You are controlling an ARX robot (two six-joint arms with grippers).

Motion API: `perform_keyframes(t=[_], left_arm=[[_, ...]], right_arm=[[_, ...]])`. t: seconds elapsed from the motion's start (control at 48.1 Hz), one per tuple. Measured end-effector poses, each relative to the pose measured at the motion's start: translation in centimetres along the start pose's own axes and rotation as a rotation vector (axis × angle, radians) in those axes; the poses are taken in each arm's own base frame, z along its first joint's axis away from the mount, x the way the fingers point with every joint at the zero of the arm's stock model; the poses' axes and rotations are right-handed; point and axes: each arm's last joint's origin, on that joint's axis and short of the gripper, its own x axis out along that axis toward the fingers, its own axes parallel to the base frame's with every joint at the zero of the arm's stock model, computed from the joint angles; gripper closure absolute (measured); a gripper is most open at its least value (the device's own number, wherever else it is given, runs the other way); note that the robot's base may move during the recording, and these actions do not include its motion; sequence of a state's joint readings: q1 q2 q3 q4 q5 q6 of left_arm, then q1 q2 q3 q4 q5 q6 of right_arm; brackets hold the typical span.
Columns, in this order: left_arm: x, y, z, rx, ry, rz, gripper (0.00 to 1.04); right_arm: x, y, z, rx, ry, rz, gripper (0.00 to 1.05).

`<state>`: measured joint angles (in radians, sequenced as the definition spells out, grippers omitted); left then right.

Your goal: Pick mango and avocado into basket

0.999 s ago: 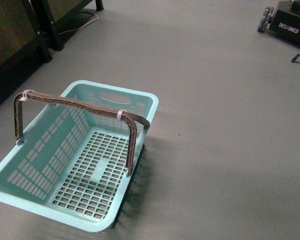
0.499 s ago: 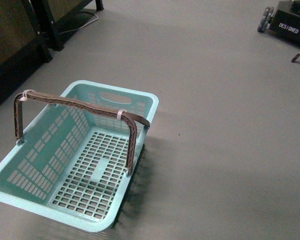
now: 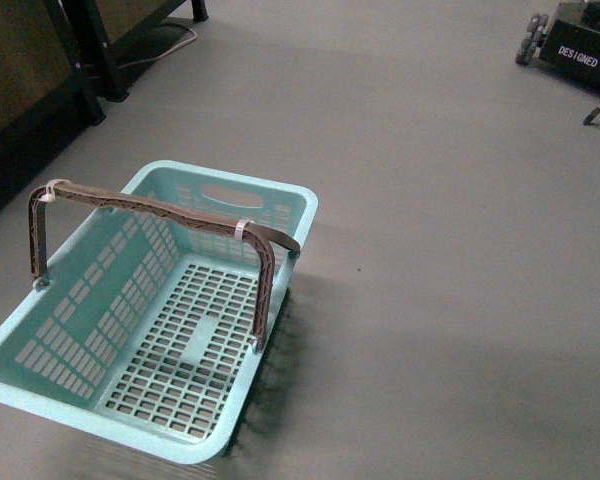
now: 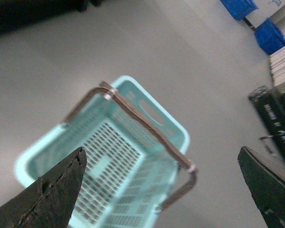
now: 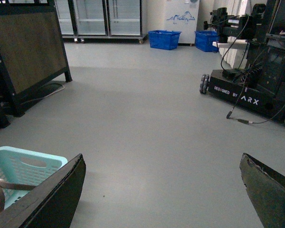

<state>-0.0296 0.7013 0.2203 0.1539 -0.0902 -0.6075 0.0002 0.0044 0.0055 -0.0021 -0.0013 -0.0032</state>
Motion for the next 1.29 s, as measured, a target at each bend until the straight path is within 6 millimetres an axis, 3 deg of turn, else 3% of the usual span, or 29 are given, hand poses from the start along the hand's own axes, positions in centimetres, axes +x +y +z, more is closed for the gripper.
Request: perform_keyframes(t=[0.083, 0.208, 0.312, 0.687, 0.895, 1.165, 1.29], left_arm=[[3.6, -0.7, 0.1, -0.18, 0.082, 0.017, 0.07], [9.4, 0.1, -2.1, -0.324, 0.22, 0.112, 0.07], [11.9, 0.5, -3.4, -0.364, 0.273, 0.145, 0.07], [18.5, -0.4, -5.9, -0.445, 0.325, 0.09, 0.07], [23.8, -1.3, -9.2, -0.491, 0.359, 0.045, 0.07], [28.2, -1.7, -11.6, -0.57, 0.314, -0.057, 0.07], [29.0, -1.8, -11.8, -0.61, 0.271, -0.14, 0.24]], right_arm=[[0.0, 0.0, 0.0, 0.0, 0.0, 0.0, 0.08], [0.0, 0.0, 0.0, 0.0, 0.0, 0.0, 0.08], [0.0, 0.0, 0.0, 0.0, 0.0, 0.0, 0.08], [0.0, 0.0, 0.0, 0.0, 0.0, 0.0, 0.08], [0.0, 0.0, 0.0, 0.0, 0.0, 0.0, 0.08], [0.0, 0.0, 0.0, 0.0, 0.0, 0.0, 0.08], [0.0, 0.0, 0.0, 0.0, 0.0, 0.0, 0.08]])
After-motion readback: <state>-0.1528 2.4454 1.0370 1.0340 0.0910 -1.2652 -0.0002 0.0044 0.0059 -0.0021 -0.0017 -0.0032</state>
